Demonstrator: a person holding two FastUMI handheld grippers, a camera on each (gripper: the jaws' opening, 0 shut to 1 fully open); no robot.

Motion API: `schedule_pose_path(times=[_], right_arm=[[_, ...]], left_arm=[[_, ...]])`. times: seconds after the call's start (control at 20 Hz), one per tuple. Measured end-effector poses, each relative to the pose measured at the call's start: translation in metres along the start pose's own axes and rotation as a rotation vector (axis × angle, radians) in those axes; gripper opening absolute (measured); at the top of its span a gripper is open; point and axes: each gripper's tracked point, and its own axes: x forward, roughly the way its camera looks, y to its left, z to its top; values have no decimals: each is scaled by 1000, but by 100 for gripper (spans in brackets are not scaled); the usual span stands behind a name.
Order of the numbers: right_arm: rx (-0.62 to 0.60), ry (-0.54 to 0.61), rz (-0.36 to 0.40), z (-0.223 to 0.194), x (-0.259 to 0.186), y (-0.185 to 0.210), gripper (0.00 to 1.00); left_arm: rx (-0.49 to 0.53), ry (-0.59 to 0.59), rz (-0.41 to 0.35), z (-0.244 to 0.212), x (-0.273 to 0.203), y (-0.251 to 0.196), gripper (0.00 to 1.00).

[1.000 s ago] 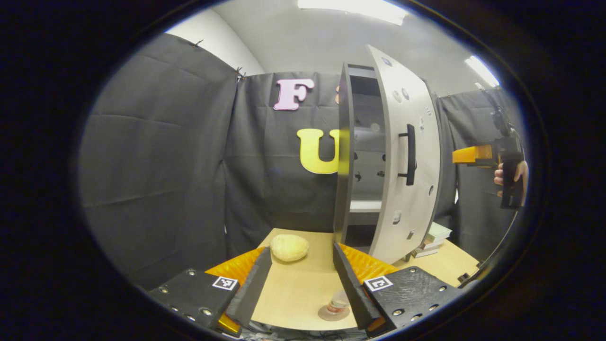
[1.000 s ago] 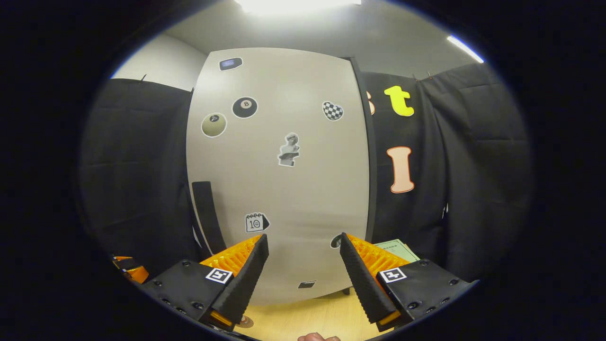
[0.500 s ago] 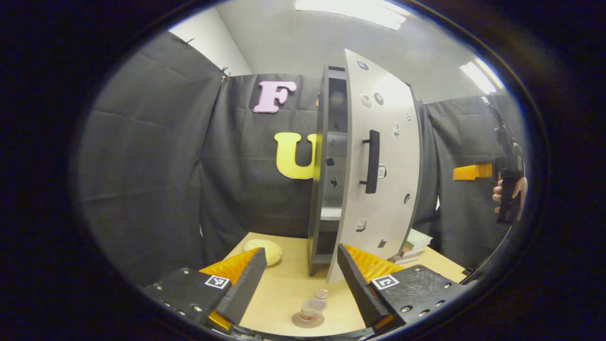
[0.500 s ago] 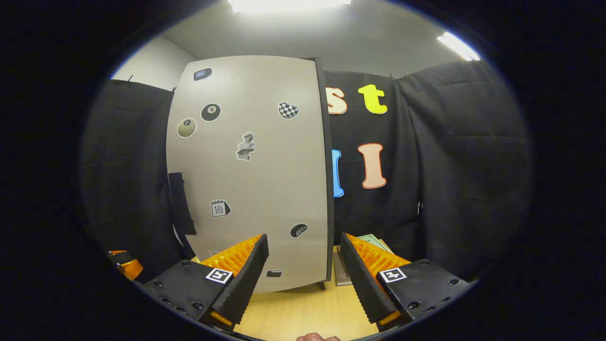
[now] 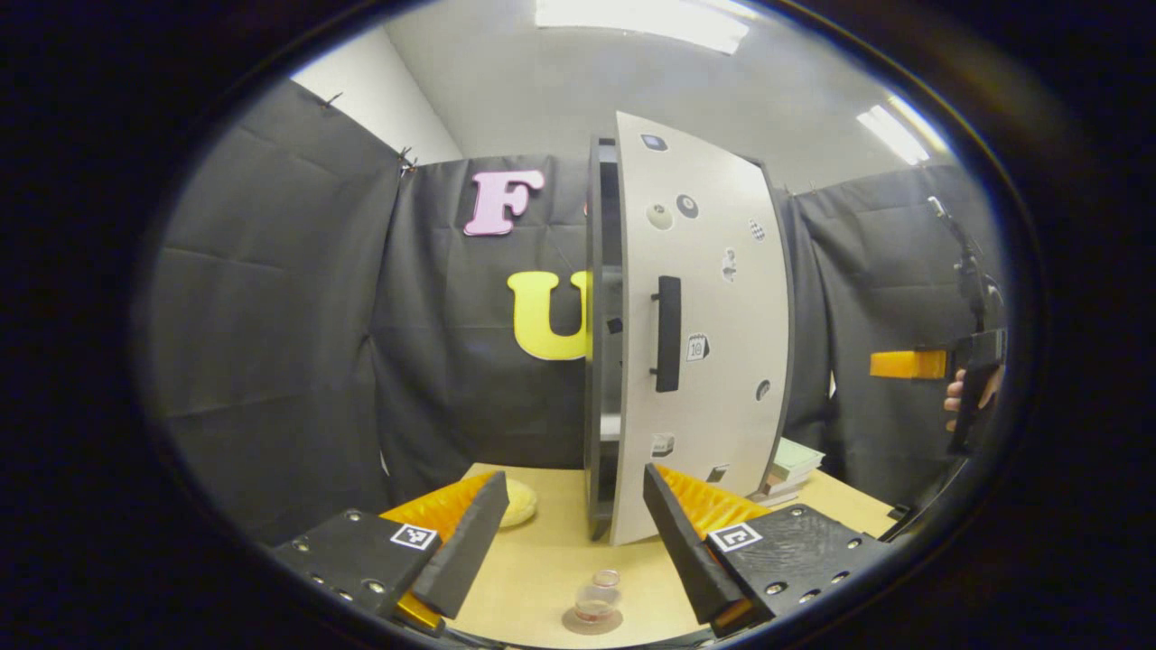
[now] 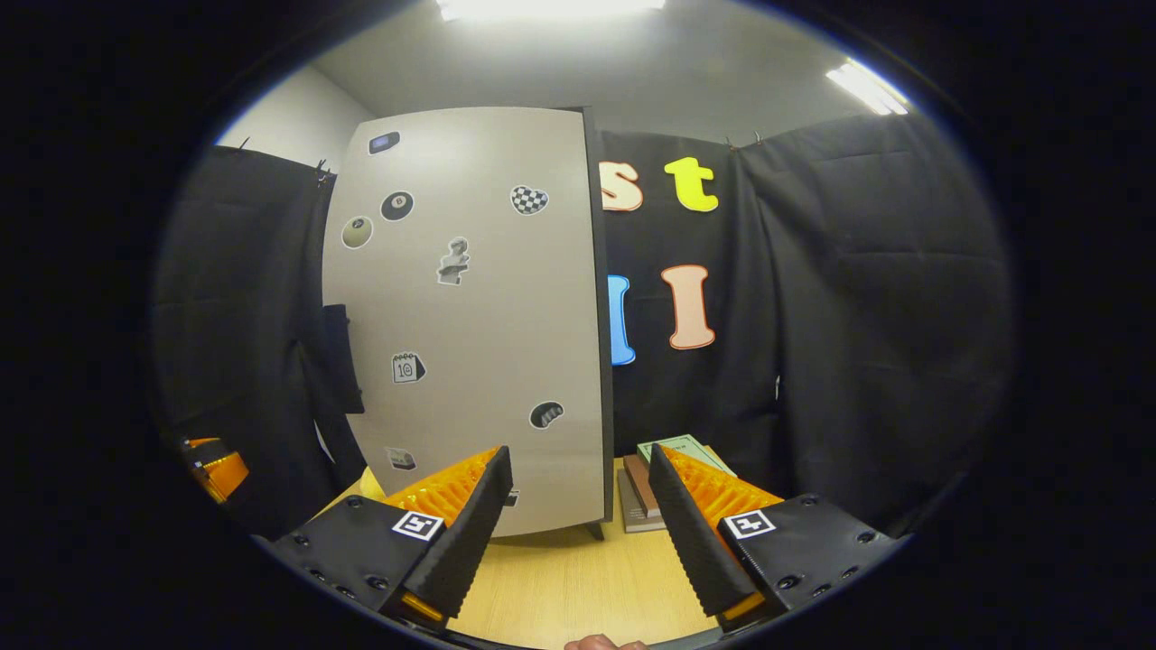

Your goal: Open the cabinet door with the right hand, grasp the bottle in the cabinet with the left hand and place it on the coaster, then close the cabinet door with the right hand.

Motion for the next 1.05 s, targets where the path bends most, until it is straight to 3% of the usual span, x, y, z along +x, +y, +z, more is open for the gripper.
schedule_pose_path(times=[0.5,0.55,0.65,0.7,1.05], right_arm=[[28,-4,-88,-19,-6,-28,97],[34,0,-89,-21,-6,-28,97],[41,5,-89,-24,-5,-27,92],[39,4,-90,-25,-5,-28,97],[20,2,-101,-24,-3,-30,97]], left_arm=[[19,-3,-29,13,33,-3,89],[20,-7,-28,15,35,-4,93],[19,-9,-33,15,39,-4,89],[19,-10,-35,16,41,-6,93],[32,-13,-37,17,48,-7,89]])
